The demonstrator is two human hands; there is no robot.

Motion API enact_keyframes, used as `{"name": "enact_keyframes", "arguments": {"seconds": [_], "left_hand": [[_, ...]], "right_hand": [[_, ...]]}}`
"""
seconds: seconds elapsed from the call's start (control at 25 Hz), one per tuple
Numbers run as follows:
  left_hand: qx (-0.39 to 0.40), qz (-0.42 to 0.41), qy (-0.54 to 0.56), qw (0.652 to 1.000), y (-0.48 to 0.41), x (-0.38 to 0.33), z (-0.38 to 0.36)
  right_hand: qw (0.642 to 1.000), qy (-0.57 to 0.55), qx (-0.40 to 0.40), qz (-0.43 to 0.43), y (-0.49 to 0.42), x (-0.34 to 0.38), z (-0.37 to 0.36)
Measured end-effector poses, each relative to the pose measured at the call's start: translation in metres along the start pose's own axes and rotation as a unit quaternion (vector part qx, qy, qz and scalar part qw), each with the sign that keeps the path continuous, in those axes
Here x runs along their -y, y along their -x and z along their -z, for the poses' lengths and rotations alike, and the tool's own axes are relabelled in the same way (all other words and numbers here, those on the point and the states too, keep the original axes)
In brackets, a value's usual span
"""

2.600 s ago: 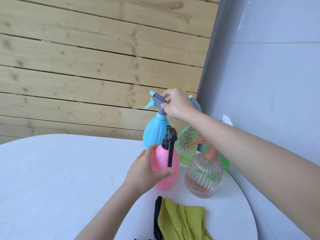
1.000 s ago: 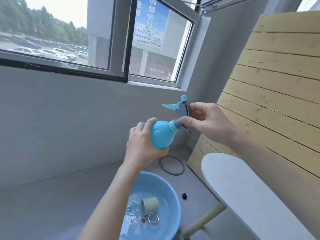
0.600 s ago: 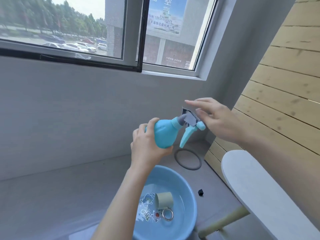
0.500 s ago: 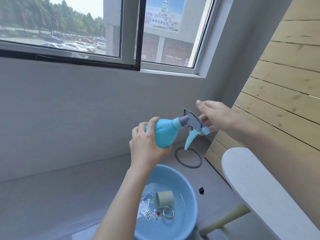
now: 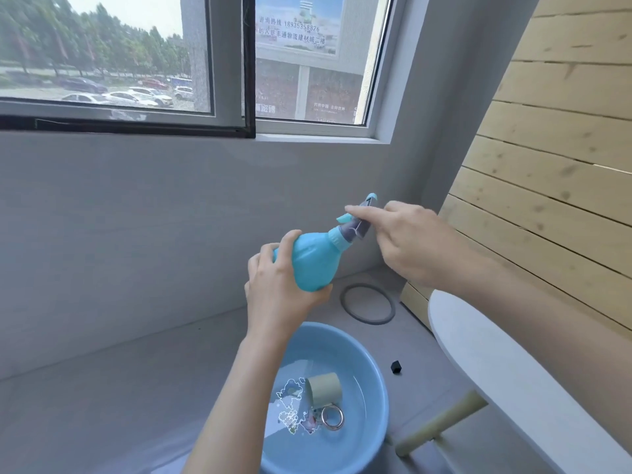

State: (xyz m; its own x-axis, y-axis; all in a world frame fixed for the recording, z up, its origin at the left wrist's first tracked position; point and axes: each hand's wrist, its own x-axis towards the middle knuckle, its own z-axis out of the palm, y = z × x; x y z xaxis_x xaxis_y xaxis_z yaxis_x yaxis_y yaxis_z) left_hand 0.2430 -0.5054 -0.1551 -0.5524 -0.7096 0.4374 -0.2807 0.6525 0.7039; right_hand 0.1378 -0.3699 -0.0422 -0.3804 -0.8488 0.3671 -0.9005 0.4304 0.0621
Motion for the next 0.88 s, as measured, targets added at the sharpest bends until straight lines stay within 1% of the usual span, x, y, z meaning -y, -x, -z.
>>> {"name": "enact_keyframes", "arguments": {"seconds": [0.04, 0.08, 0.12, 0.2, 0.24, 0.28, 0.32, 0.36, 0.48, 0.56, 0.6, 0.64, 0.72, 0.76, 0.8, 0.84, 0.88], "left_hand": [[0.001, -0.002, -0.004, 1.000, 0.001, -0.001, 0.000], [0.006, -0.002, -0.007, 1.000, 0.002, -0.001, -0.001], [0.013, -0.001, -0.008, 1.000, 0.003, -0.002, -0.002], [0.017, -0.001, -0.001, 1.000, 0.005, -0.004, -0.003], [0.015, -0.001, 0.006, 1.000, 0.005, -0.004, -0.003], [0.012, 0.000, 0.013, 1.000, 0.005, -0.004, -0.002], [0.011, 0.002, 0.017, 1.000, 0.004, -0.004, -0.002], [0.009, 0.002, 0.018, 1.000, 0.005, -0.003, -0.002], [0.004, -0.001, 0.025, 1.000, 0.006, -0.001, -0.001], [0.002, -0.007, 0.031, 0.999, 0.006, -0.002, -0.001], [-0.003, -0.009, 0.035, 0.999, 0.006, -0.002, 0.000], [-0.009, -0.011, 0.039, 0.999, 0.006, -0.003, 0.000], [-0.017, -0.018, 0.040, 0.999, 0.007, -0.004, 0.001], [-0.019, -0.023, 0.036, 0.999, 0.007, -0.005, 0.001], [-0.018, -0.027, 0.029, 0.999, 0.009, -0.005, 0.001], [-0.016, -0.031, 0.021, 0.999, 0.010, -0.006, 0.001], [-0.013, -0.032, 0.013, 0.999, 0.010, -0.006, 0.000]], "right_hand": [[0.996, -0.083, 0.033, -0.017, 0.002, 0.002, 0.001], [0.986, -0.164, 0.032, -0.023, 0.003, 0.003, 0.002], [0.974, -0.225, 0.003, -0.026, 0.004, 0.005, 0.003], [0.957, -0.280, -0.069, -0.044, 0.004, 0.005, 0.006], [0.949, -0.296, -0.087, -0.055, 0.002, 0.004, 0.007], [0.942, -0.318, -0.090, -0.063, 0.001, 0.002, 0.009], [0.934, -0.343, -0.077, -0.065, 0.001, 0.001, 0.011], [0.929, -0.360, -0.062, -0.056, 0.002, 0.001, 0.013], [0.945, -0.326, -0.024, -0.015, 0.006, -0.001, 0.018], [0.948, -0.314, -0.004, -0.052, 0.005, -0.004, 0.020], [0.940, -0.330, 0.011, -0.090, 0.003, -0.005, 0.020], [0.923, -0.358, 0.036, -0.135, 0.001, -0.004, 0.020], [0.874, -0.415, 0.113, -0.225, -0.001, -0.002, 0.021], [0.857, -0.429, 0.137, -0.250, -0.002, -0.002, 0.022], [0.852, -0.433, 0.146, -0.256, -0.002, -0.002, 0.023], [0.857, -0.431, 0.144, -0.241, -0.003, -0.003, 0.024], [0.874, -0.416, 0.134, -0.211, -0.003, -0.003, 0.024]]}}
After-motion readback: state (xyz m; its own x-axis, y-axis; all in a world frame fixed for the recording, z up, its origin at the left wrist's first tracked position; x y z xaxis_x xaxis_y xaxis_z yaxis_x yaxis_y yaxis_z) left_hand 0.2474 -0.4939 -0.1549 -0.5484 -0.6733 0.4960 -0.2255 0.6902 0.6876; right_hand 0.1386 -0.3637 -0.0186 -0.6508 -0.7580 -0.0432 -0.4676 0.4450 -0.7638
